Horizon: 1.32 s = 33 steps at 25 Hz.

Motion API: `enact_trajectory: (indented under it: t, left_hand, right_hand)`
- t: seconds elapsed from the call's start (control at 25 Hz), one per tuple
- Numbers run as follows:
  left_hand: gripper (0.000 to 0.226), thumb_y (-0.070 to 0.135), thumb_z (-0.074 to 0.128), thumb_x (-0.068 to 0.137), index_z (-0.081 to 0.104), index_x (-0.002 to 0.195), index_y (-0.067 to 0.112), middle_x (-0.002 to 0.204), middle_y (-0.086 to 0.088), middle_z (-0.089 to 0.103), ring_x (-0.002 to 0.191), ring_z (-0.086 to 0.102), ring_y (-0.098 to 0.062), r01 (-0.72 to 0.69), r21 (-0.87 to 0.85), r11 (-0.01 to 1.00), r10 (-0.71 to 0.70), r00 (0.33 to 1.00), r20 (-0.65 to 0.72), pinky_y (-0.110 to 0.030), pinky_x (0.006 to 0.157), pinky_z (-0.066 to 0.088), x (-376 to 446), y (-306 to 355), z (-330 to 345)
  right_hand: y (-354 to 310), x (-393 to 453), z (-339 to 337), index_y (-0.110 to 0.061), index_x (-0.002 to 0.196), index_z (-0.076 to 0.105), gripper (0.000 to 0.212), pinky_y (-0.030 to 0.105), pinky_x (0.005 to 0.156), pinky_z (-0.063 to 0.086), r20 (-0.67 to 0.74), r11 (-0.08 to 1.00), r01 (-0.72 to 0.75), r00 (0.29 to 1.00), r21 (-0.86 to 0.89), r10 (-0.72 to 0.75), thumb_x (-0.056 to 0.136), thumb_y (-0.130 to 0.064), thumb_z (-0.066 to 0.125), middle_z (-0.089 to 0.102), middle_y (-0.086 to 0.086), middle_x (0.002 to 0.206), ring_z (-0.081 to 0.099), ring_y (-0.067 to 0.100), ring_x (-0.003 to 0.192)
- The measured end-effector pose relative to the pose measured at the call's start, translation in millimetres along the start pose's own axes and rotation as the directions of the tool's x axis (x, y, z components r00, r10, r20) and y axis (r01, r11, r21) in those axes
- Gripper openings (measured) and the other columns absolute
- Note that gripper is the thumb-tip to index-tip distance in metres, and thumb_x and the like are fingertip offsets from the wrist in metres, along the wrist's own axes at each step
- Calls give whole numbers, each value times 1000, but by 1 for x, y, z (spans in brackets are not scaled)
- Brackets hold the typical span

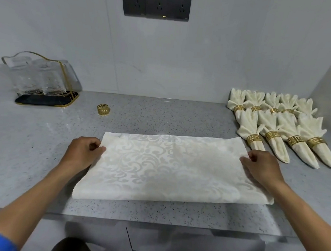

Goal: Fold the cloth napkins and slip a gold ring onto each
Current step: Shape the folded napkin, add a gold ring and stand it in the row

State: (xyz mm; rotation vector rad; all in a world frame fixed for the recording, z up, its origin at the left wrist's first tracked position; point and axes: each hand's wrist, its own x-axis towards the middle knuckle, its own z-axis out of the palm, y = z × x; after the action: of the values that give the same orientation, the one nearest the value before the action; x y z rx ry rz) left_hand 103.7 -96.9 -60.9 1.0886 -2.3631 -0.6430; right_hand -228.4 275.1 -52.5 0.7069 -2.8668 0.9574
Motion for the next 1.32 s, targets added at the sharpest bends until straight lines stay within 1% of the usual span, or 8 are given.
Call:
enact_trajectory:
  t: [0.2, 0.28, 0.56, 0.8, 0.96, 1.12, 1.2, 1.32]
  left_hand:
    - [7, 19, 75, 86, 73, 80, 18, 73, 5, 71, 71, 65, -12, 16, -110, 994, -18, 1000, -17, -21, 66, 47, 1, -1, 7]
    - [9, 19, 74, 87, 73, 78, 19, 70, 5, 70, 67, 64, -14, 30, -153, 988, -34, 999, -22, -22, 63, 47, 2, 0, 6]
    - [17, 25, 76, 85, 69, 71, 19, 68, 2, 69, 67, 63, -13, 46, -90, 995, -50, 998, -47, -19, 63, 44, 12, -2, 4]
    - [16, 25, 77, 84, 69, 73, 17, 72, 4, 68, 72, 62, -15, 75, -47, 996, -80, 991, -105, -32, 73, 51, 19, -1, 12]
    - [18, 26, 76, 85, 67, 71, 18, 70, 5, 66, 70, 61, -14, 88, -26, 996, -91, 987, -131, -32, 71, 50, 21, 0, 17]
    - [14, 26, 76, 84, 67, 84, 15, 80, 2, 67, 80, 63, -23, 133, 6, 991, -132, 985, -112, -31, 71, 46, 17, 8, 14]
    - [20, 26, 72, 86, 65, 100, 14, 95, -3, 65, 89, 62, -25, 66, 146, 987, -47, 990, -129, -37, 76, 49, 5, 27, 5]
    - [14, 27, 58, 95, 65, 102, 17, 92, 2, 68, 76, 66, -13, -219, 206, 954, 229, 973, -25, -38, 78, 57, -41, 73, 0]
  right_hand:
    - [1, 8, 5, -16, 69, 64, 24, 32, 54, 34, 12, 997, -31, 999, -74, 32, 90, -28, 67, 63, 4, 66, 55, 19, 66]
    - [2, 11, 6, -16, 69, 63, 26, 34, 54, 34, 14, 994, -41, 999, -105, 43, 90, -31, 66, 62, 4, 67, 54, 20, 66]
    - [1, 17, 6, -17, 68, 60, 30, 32, 52, 31, 12, 987, -58, 998, -151, 60, 92, -35, 64, 59, 2, 67, 52, 19, 64]
    - [-5, 22, 10, -18, 76, 55, 28, 34, 58, 37, -1, 967, -39, 999, -252, 40, 95, -39, 57, 55, 0, 70, 52, 23, 69]
    - [-7, 23, 14, -20, 82, 54, 27, 35, 63, 41, -18, 945, -56, 998, -323, 53, 96, -43, 54, 51, 0, 71, 51, 24, 73]
    - [-10, 24, 16, -21, 80, 53, 30, 34, 62, 41, -23, 935, -78, 997, -345, 74, 96, -46, 53, 49, -3, 68, 50, 23, 71]
    - [-10, 23, 17, -21, 76, 52, 32, 34, 62, 41, -20, 936, -80, 997, -344, 78, 96, -46, 53, 50, -2, 68, 50, 22, 69]
    - [-15, 20, 14, -18, 70, 54, 37, 32, 56, 38, -17, 947, -94, 995, -308, 94, 93, -48, 55, 56, 1, 66, 51, 20, 63]
